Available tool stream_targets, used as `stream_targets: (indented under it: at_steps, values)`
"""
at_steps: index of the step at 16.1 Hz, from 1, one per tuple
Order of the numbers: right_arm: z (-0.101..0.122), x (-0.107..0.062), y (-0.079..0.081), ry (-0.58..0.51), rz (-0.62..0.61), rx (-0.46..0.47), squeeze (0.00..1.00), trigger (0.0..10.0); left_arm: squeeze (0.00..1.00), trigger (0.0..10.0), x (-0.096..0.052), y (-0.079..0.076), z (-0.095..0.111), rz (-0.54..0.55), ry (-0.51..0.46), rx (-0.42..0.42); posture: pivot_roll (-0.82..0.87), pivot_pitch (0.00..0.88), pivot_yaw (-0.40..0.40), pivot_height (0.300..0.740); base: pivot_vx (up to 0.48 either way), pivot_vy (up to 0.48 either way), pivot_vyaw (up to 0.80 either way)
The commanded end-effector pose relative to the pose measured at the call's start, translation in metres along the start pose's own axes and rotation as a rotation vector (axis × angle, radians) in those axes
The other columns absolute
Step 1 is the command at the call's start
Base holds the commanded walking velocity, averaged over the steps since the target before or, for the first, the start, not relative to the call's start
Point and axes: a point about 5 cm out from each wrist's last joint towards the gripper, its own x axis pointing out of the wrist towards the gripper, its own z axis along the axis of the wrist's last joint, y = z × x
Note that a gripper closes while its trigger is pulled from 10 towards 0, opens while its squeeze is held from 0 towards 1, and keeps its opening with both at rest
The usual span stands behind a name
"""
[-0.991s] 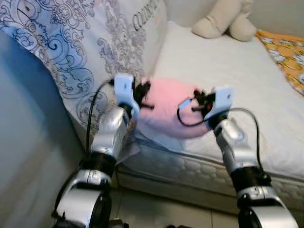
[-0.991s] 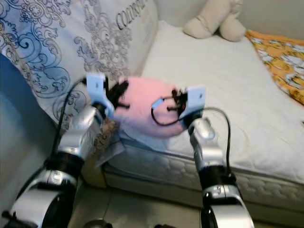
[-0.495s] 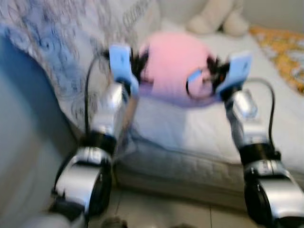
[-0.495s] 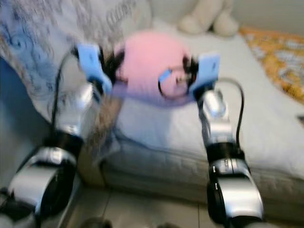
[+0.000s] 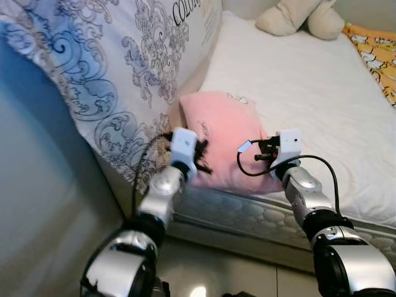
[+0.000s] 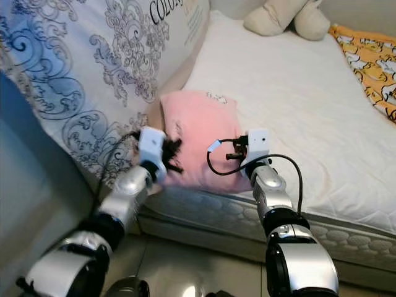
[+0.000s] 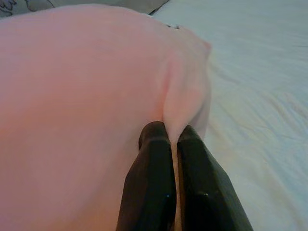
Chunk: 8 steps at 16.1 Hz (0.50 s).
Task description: Clean up the room
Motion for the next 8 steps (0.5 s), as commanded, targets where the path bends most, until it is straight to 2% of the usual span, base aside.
stream_targets:
  at_steps: [1,4,6,8]
  values:
    - [0.009,0.001,-0.005,-0.038,-0.009,-0.007,0.0,0.0,0.0,0.0,0.003,-0.008,0.007,-0.046,-0.035,0.03,0.06,0.0,-0.04,0.74,0.0,0.0,0.0]
    - [0.009,-0.001,-0.008,-0.058,-0.018,-0.004,0.0,0.0,0.0,0.0,0.005,-0.006,0.021,-0.059,-0.098,0.049,0.05,0.0,-0.041,0.74,0.0,0.0,0.0]
    - [0.022,0.0,-0.006,-0.151,-0.028,-0.029,0.0,0.0,0.0,0.0,0.006,-0.003,0.04,-0.066,-0.185,0.094,0.05,0.0,-0.04,0.74,0.465,0.0,0.0]
    - [0.034,0.0,-0.003,-0.214,-0.013,-0.043,0.0,0.0,0.0,0.0,0.008,0.001,0.048,-0.067,-0.207,0.089,0.05,0.0,-0.037,0.74,0.465,0.0,0.0]
